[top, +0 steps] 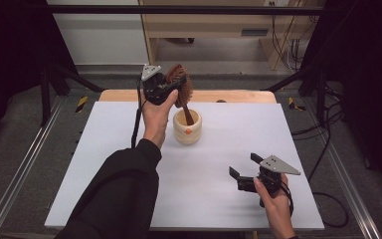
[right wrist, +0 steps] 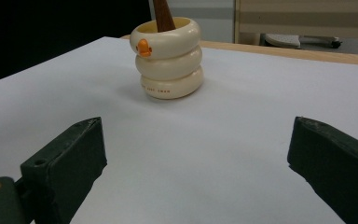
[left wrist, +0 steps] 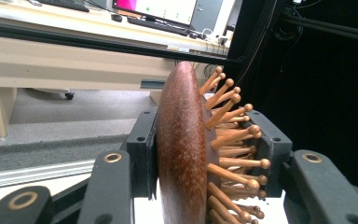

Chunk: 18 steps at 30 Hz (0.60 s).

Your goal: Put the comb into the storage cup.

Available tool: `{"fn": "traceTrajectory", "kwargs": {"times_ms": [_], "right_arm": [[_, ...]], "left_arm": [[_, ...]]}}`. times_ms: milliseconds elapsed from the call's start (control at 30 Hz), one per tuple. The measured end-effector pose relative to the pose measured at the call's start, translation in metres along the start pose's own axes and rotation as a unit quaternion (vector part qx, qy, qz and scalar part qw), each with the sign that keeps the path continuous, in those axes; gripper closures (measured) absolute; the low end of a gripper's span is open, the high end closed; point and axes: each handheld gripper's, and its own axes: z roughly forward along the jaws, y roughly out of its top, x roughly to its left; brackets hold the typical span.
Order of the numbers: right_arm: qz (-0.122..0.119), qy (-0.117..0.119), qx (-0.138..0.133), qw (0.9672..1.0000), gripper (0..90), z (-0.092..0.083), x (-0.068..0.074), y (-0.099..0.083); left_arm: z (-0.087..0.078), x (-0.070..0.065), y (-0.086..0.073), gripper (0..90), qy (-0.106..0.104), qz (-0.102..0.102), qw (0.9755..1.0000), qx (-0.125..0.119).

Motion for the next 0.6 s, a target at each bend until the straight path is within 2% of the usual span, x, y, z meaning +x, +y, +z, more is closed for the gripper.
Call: {"fn": "traceTrajectory", "kwargs": {"times_ms": [600], "right_arm": [[0.0,0.0,0.001,1.0,4.7,0.0003,0.0001,-0.0002]], "left_arm": [[0.0035,-0.0006,-0.0092,51.4,0.0,-0.004,1.0,0.007]]}}
